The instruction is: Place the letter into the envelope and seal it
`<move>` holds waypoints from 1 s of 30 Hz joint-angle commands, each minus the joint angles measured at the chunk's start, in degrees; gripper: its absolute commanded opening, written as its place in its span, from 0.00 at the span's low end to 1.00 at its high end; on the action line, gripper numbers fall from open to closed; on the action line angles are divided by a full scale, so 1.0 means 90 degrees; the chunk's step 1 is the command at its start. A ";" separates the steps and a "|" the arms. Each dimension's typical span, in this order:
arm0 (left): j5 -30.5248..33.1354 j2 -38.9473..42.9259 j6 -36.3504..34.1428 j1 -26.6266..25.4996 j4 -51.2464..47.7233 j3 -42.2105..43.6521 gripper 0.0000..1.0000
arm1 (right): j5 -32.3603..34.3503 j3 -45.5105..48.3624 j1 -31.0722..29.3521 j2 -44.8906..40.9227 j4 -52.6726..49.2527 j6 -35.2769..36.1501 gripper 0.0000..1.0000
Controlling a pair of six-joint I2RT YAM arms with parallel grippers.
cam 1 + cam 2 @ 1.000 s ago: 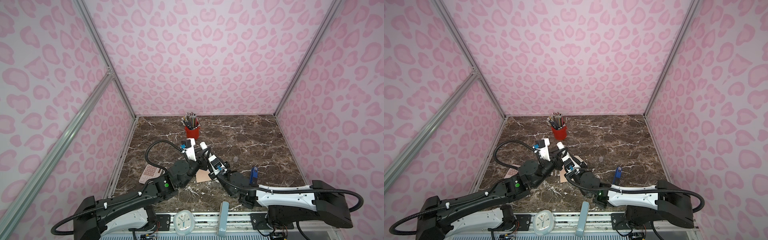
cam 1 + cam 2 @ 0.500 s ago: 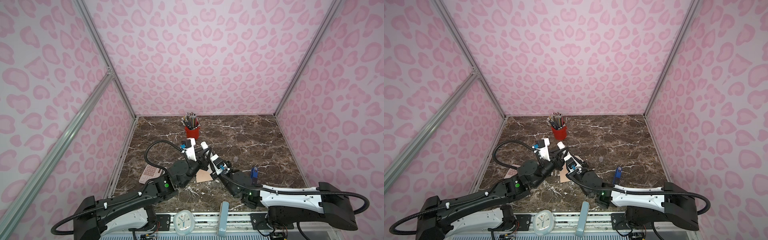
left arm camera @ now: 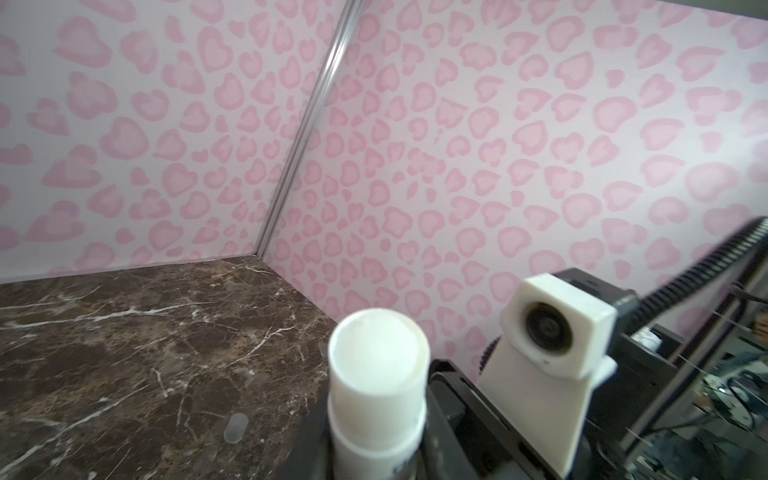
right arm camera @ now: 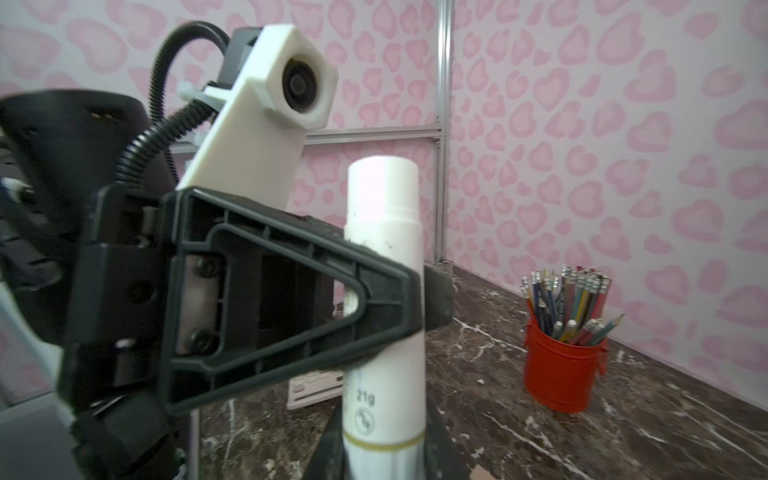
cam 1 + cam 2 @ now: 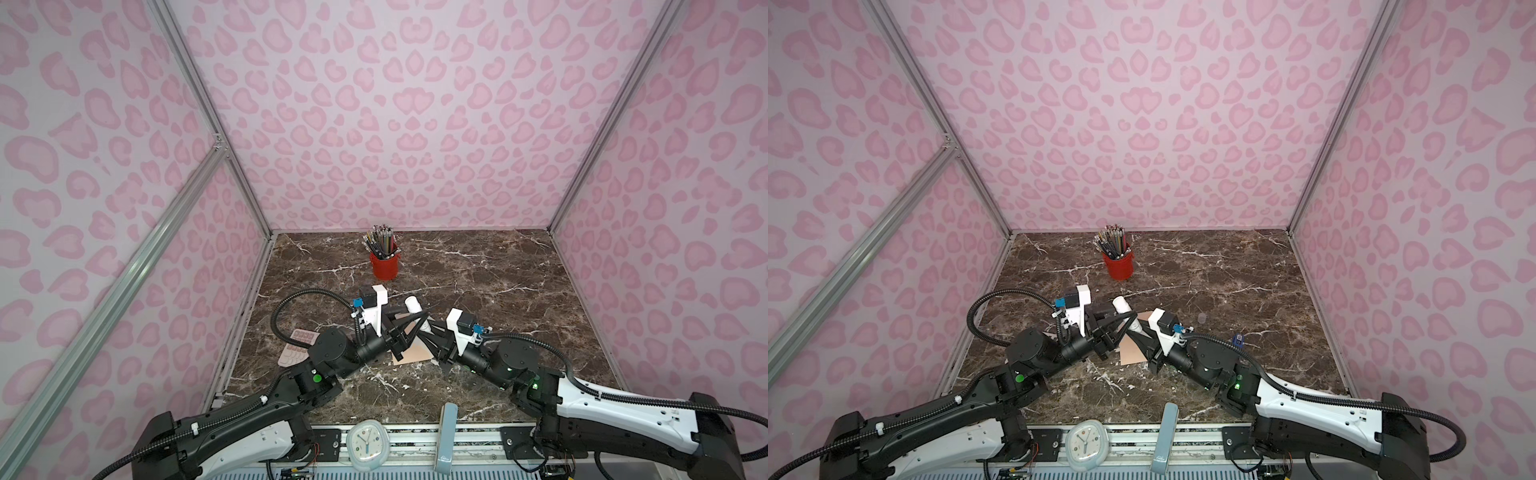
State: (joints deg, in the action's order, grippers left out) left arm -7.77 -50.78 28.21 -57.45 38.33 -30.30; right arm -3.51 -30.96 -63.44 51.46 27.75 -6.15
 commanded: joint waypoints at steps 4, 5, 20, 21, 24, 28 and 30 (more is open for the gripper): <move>-0.2667 0.0182 0.0059 0.0007 0.0040 0.0347 0.04 | -0.2265 -0.0131 0.0589 -0.0391 0.0305 -0.1311 0.05; -0.2767 0.0184 0.0051 0.0007 0.0038 0.0355 0.04 | -0.2434 -0.0178 0.0671 -0.0404 0.0213 -0.1403 0.04; -0.2078 0.0377 -0.0144 0.0006 -0.0463 0.0270 0.04 | -0.2692 -0.0404 0.1115 -0.0347 -0.0866 -0.1078 0.35; -0.1598 0.0439 -0.0156 0.0006 -0.0634 0.0230 0.04 | -0.2394 -0.0348 0.1078 -0.0430 -0.0974 -0.0827 0.42; 0.0083 0.0618 -0.0182 0.0006 -0.1315 -0.0013 0.04 | -0.1493 -0.0032 0.0857 -0.0599 -0.0937 -0.0193 0.54; 0.1421 0.0769 -0.0359 -0.0003 -0.1755 -0.0241 0.04 | -0.0437 0.0325 0.0519 -0.0541 -0.0592 0.0523 0.63; 0.1954 0.0753 -0.0315 -0.0022 -0.1860 -0.0338 0.04 | 0.0093 0.0409 0.0298 -0.0424 -0.0383 0.0821 0.64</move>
State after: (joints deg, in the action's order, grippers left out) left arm -1.76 -44.14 26.28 -57.56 24.56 -32.14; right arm -13.21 -28.23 -59.05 46.87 19.79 -5.61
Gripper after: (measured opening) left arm 0.284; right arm 0.636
